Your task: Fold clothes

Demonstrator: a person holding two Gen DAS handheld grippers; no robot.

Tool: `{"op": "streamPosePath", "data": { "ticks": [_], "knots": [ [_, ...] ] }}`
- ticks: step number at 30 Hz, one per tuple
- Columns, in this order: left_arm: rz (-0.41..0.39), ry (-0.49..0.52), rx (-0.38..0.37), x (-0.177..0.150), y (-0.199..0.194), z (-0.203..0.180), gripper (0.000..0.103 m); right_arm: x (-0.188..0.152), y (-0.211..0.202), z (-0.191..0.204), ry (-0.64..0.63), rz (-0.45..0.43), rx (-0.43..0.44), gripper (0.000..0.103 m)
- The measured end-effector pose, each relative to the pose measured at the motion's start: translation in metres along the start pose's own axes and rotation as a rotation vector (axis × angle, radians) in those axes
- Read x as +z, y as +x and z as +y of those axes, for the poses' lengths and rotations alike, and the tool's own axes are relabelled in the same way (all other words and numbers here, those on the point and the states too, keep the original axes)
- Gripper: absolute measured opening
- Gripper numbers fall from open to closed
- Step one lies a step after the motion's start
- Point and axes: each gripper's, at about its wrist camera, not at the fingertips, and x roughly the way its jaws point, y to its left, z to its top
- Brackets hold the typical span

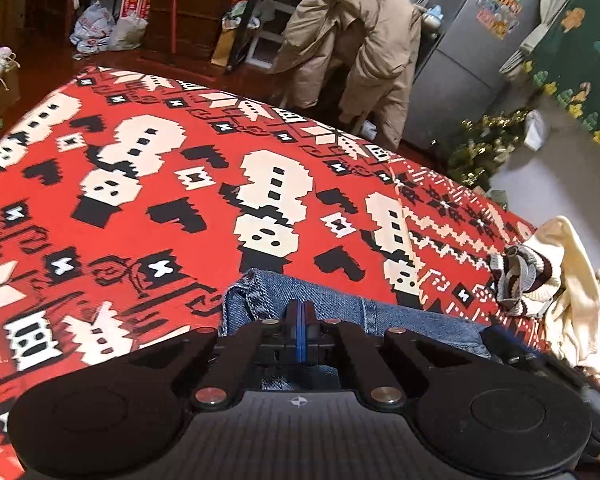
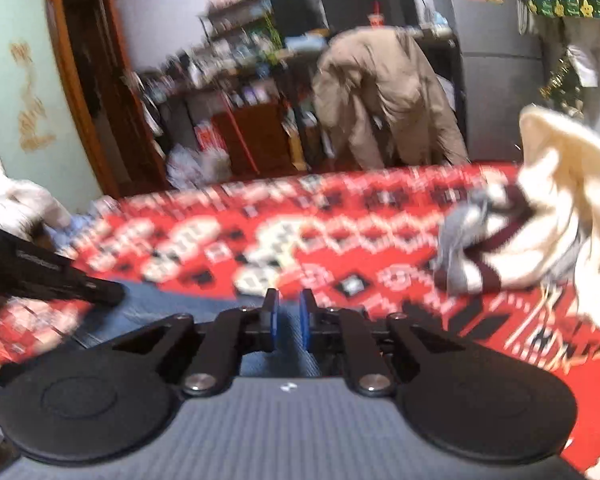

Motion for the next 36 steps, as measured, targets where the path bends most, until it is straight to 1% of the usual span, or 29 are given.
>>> {"op": "streamPosePath", "data": {
  "ticks": [3,4,5,6,7,8,10,12,13,15,16,18,20,22,23,24,25,27,30,31,34,36],
  "knots": [
    [-0.024,-0.027,0.030,0.004,-0.006,0.006,0.003,-0.004,0.003,-0.006,0.005,0.019,-0.016,0.005],
    [-0.033,-0.031,0.053,0.005,-0.007,0.008,0.003,-0.004,0.004,-0.009,0.010,0.024,-0.032,0.005],
    [-0.036,-0.047,0.055,0.006,-0.009,0.012,0.003,-0.005,0.003,-0.013,0.016,0.028,-0.064,0.005],
    [-0.036,-0.079,0.041,0.008,-0.009,0.018,0.003,-0.004,0.003,-0.019,0.033,0.037,-0.092,0.012],
    [-0.044,-0.096,0.055,0.009,-0.011,0.021,0.002,-0.004,0.003,-0.027,0.071,0.048,-0.094,0.015],
    [-0.056,-0.105,0.082,0.010,-0.014,0.023,0.003,-0.002,0.001,-0.034,0.111,0.049,-0.085,0.015],
    [-0.070,-0.144,0.051,0.012,-0.019,0.028,0.002,0.001,-0.004,-0.045,0.181,0.040,-0.069,0.014],
    [-0.084,-0.188,0.005,0.013,-0.024,0.034,0.002,0.006,-0.010,-0.047,0.188,0.008,-0.056,0.014],
    [-0.093,-0.192,-0.028,0.014,-0.027,0.032,0.002,0.008,-0.013,-0.044,0.182,-0.006,-0.040,0.014],
    [-0.110,-0.140,-0.086,0.013,-0.034,0.013,0.003,0.013,-0.017,-0.037,0.166,-0.030,0.003,0.014],
    [-0.095,-0.108,-0.113,0.010,-0.033,0.002,0.003,0.014,-0.017,-0.031,0.152,-0.035,0.029,0.014],
    [-0.048,-0.044,-0.167,0.000,-0.028,-0.020,0.003,0.013,-0.014,-0.017,0.123,-0.021,0.086,0.015],
    [0.015,0.014,-0.202,-0.013,-0.021,-0.040,0.003,0.008,-0.011,-0.003,0.087,0.006,0.132,0.015],
    [0.056,0.068,-0.203,-0.026,-0.017,-0.054,0.003,0.002,-0.010,0.012,0.035,0.029,0.152,0.015],
    [0.080,0.091,-0.195,-0.031,-0.014,-0.057,0.003,-0.001,-0.010,0.020,0.008,0.040,0.159,0.015],
    [0.102,0.107,-0.171,-0.035,-0.010,-0.058,0.004,-0.004,-0.008,0.027,-0.015,0.052,0.161,0.015],
    [0.115,0.108,-0.155,-0.038,-0.006,-0.056,0.003,-0.008,-0.005,0.033,-0.044,0.065,0.151,0.015],
    [0.135,0.099,-0.138,-0.041,0.001,-0.050,0.003,-0.018,0.002,0.043,-0.116,0.092,0.119,0.012],
    [0.130,0.090,-0.125,-0.040,-0.003,-0.041,0.003,-0.028,-0.001,0.053,-0.245,0.068,0.082,0.012],
    [0.126,0.081,-0.122,-0.040,-0.007,-0.037,0.003,-0.029,-0.005,0.052,-0.265,0.068,0.060,0.011],
    [0.119,0.035,-0.110,-0.039,-0.021,-0.024,0.003,-0.030,-0.021,0.037,-0.249,0.079,0.014,0.011],
    [0.116,0.021,-0.101,-0.041,-0.031,-0.020,0.003,-0.029,-0.030,0.027,-0.239,0.097,-0.041,0.012]
  ]
}}
